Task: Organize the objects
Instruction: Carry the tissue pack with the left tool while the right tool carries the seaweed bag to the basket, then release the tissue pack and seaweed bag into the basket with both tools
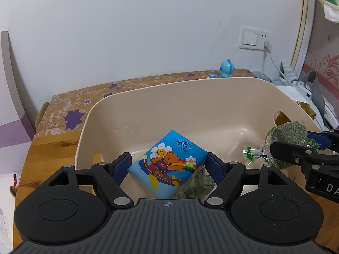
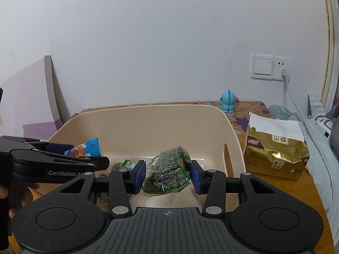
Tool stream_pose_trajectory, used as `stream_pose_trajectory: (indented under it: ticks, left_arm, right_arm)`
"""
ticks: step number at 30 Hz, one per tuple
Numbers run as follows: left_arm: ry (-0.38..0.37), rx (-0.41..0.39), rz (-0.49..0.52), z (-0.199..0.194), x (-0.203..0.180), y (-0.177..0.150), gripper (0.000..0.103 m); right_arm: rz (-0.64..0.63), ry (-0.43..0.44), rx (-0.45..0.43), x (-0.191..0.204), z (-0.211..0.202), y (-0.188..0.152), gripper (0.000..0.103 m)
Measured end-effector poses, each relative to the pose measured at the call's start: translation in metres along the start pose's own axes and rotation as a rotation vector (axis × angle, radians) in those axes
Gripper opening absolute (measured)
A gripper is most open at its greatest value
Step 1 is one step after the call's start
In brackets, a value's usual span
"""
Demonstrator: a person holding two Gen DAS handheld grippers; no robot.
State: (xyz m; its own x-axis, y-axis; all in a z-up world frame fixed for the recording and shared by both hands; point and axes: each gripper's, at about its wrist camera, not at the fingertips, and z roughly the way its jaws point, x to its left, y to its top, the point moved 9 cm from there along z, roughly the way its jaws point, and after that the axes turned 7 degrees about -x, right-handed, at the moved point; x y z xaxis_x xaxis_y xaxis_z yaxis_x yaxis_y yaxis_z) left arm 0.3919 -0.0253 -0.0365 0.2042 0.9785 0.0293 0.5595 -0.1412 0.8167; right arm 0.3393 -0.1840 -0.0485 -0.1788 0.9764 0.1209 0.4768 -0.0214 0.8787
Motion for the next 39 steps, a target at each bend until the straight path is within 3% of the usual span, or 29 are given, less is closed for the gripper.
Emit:
stream_pose_trajectory:
  ticks: [3,5,7,15,18,28,39]
  left_arm:
    - [0.009,-0.003,0.005,-0.002,0.001,0.001,0.079]
    - [0.015,-0.007,0.017,-0.006,0.001,0.001,0.087]
    - [0.020,-0.018,0.026,-0.010,0.000,0.003,0.091]
    - [0.028,-0.046,0.003,-0.028,0.003,0.009,0.091]
    - [0.036,-0.066,-0.008,-0.038,0.005,0.012,0.091]
    - [0.046,-0.099,-0.054,-0.067,0.011,0.012,0.091]
    - [0.056,-0.127,-0.053,-0.109,0.008,0.006,0.092]
  right_arm:
    - [0.000,-0.007,0.006,-0.001,0.000,-0.001,0.046]
    - [0.014,-0.007,-0.006,-0.003,-0.002,0.000,0.048]
    - [0.031,0.000,-0.012,-0.004,-0.005,0.002,0.058]
    - [0.035,-0.002,-0.039,-0.005,-0.020,0.010,0.082]
    - [0.029,0.003,-0.031,-0.004,-0.026,0.011,0.095]
    - [0.014,0.019,-0.064,0.004,-0.058,0.020,0.103]
    - [0.011,0.031,-0.089,0.008,-0.093,0.023,0.103]
